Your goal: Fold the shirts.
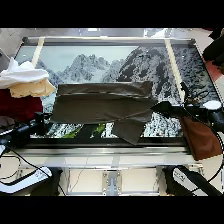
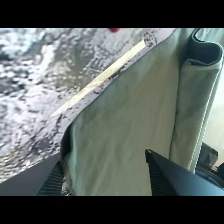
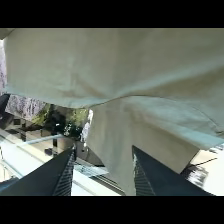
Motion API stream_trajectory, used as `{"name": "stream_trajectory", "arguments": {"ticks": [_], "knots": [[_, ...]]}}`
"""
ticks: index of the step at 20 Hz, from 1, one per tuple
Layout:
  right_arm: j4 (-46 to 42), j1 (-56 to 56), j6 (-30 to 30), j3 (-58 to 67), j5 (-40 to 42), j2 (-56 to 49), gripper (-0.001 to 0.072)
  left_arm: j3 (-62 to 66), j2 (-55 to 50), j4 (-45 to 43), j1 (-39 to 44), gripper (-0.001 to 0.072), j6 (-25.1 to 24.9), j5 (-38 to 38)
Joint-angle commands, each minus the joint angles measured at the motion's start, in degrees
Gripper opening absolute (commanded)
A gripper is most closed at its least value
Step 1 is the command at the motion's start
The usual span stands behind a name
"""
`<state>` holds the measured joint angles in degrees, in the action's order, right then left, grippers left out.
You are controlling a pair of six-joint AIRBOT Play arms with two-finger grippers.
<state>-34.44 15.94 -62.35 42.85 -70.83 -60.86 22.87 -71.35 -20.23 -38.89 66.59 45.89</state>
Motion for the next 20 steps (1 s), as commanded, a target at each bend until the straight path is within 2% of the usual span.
{"name": "stream_trajectory", "arguments": {"ticks": [1, 4, 6, 8, 9, 10, 14, 16, 20], "knots": [[1.49, -0.04, 0.00, -0.02, -1.62, 0.04, 0.0390, 1.51, -3.41, -0.07, 2.75, 0.0486, -1.03, -2.21], [0.48, -0.02, -0.02, -0.02, -2.49, 0.15, 0.0389, 1.51, -3.48, -0.11, 2.73, 0.0029, -1.07, -1.60], [-6.84, 0.15, -0.83, -0.04, -2.40, 0.85, 0.0389, 1.51, -3.48, -0.09, 2.73, 0.0010, -2.75, -0.57], [-15.87, 0.13, -6.88, -1.31, -1.44, 1.18, 0.0390, 1.51, -3.45, -0.09, 2.73, 0.0010, -2.99, 0.00], [-16.44, 0.13, -9.81, -3.52, 0.46, 1.18, 0.0391, 1.51, -3.45, -0.11, 2.73, 0.0011, -2.99, -0.02], [-14.34, -0.15, -11.91, -6.60, 2.78, 1.14, 0.0391, 1.51, -3.45, -0.09, 2.73, 0.0010, -2.99, 0.02], [-8.68, -5.79, -10.40, -17.90, 11.58, -2.10, 0.0391, 1.51, -3.45, -0.11, 2.73, 0.0010, -2.99, 0.66], [-6.91, -9.66, -9.92, -20.06, 16.24, -4.96, 0.0391, 1.51, -3.45, -0.11, 2.73, 0.0010, -2.99, 0.85], [-0.70, -14.95, -5.86, -20.11, 20.61, -9.09, 0.0391, 1.51, -3.45, -0.11, 2.73, 0.0010, -3.02, 0.83]]}}
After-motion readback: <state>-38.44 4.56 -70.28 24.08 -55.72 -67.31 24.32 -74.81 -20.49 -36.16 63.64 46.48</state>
